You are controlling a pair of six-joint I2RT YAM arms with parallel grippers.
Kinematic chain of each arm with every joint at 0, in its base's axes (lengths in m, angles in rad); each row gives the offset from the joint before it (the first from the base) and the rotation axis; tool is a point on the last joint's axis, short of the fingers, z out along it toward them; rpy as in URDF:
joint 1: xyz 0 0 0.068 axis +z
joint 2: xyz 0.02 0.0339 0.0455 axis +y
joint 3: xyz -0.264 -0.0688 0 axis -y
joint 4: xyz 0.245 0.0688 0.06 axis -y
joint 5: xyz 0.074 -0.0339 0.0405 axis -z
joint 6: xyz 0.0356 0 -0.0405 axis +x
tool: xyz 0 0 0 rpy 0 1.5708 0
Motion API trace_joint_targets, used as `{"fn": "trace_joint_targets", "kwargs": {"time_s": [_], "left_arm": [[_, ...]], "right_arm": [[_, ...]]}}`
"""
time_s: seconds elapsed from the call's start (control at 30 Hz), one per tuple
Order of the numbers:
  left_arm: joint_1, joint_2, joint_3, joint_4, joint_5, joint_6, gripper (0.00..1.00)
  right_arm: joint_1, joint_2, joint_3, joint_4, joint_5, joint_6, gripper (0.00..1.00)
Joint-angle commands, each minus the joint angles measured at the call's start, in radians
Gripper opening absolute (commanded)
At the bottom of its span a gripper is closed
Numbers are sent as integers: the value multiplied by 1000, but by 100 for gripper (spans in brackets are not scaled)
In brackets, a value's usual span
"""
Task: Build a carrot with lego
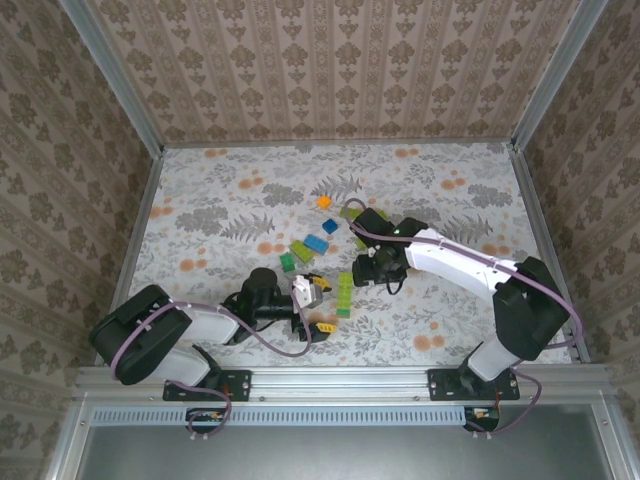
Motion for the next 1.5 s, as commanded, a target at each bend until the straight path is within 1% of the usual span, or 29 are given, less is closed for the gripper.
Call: {"fn": "trace_joint_targets", "kwargs": {"time_s": [0.0,0.23,0.47,0.7,1.0,1.3,1.47], "left_arm": [[6,14,2,13,15,-6,100],[10,21,6,10,13,-5,100],[13,26,8,11,11,-7,100],[19,29,8,13,11,-9,100],[26,38,13,15,10,-12,100],[45,58,32,9,8,-9,100],[60,62,40,9,12,-12,100]], "right_arm": [[-9,30,43,13,2,-36,62],[-10,69,84,25,-22,-49,62],[-7,84,87,52,-64,-68,62],[18,120,124,51,-80,-116,63],[22,167,190,33,-86,-182,64],[22,207,255,21,-132,-244,65],[26,203,263,25,-171,-273,65]]}}
